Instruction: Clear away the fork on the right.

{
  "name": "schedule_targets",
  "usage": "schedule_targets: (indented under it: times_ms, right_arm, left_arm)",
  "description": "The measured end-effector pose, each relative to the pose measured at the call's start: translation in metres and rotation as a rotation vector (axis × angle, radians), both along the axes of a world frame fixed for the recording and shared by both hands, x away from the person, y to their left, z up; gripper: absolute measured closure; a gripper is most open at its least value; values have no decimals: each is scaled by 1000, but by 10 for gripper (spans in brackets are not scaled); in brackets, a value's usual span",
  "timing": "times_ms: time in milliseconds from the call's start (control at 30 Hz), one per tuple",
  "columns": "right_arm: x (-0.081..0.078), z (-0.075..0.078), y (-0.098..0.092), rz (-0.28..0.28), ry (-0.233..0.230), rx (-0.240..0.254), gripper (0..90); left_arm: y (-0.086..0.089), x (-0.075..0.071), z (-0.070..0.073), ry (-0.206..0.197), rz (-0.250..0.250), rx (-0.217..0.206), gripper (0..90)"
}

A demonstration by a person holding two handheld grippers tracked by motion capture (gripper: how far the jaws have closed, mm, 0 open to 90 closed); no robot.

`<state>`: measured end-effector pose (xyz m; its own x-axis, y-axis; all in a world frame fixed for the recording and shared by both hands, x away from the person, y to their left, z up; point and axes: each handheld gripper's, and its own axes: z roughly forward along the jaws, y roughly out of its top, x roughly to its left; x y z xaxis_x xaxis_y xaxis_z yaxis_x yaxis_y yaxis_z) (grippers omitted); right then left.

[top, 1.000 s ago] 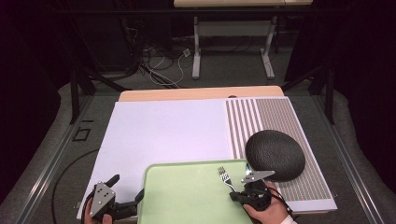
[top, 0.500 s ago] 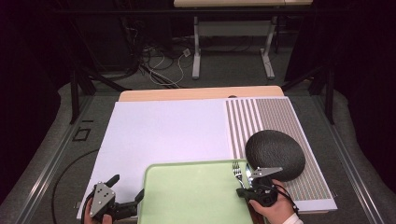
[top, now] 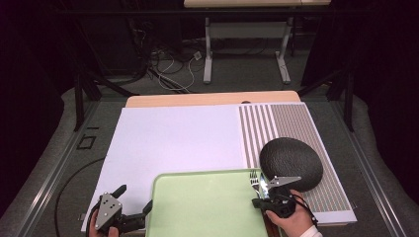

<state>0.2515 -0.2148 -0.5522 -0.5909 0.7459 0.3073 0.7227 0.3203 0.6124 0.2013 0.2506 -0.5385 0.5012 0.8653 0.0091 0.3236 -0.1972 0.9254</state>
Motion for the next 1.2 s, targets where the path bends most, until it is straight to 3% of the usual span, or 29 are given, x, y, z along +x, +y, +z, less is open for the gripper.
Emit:
schedule_targets:
  times_ms: [100,500,633,667,733,800,833,1100,1167,1200]
  right_arm:
    - [0,3,-2,7,23,-31,900]
    - [1,1,-3,7,10,-17,900]
    - [0,3,-4,9,29,-15,881]
    - [-1,3,-3,12,6,-1,863]
    - [-2,5,-3,21,10,-1,845]
    - [-3,5,-1,13,-13,25,818]
    - [-3,6,-2,21,-7,8,805]
    - [-2,15,-7,42,-47,13,666]
    - [-2,16,-8,40,-77,22,638]
    - [-2,18,-10,51,-65,-6,627]
  left_arm:
    - [0,0,0,0,0,0,5]
    - [0,0,0,3,0,1,5]
    - [0,0,0,4,0,2,5]
    - [0,0,0,3,-1,1,6]
    - [0,0,0,2,0,0,6]
    - [0,0,0,1,0,-1,5]
    - [0,0,0,1,1,-2,5]
    - [0,0,-1,6,2,2,5]
    - [0,1,-1,6,2,2,5]
    - [0,1,-1,6,2,3,5]
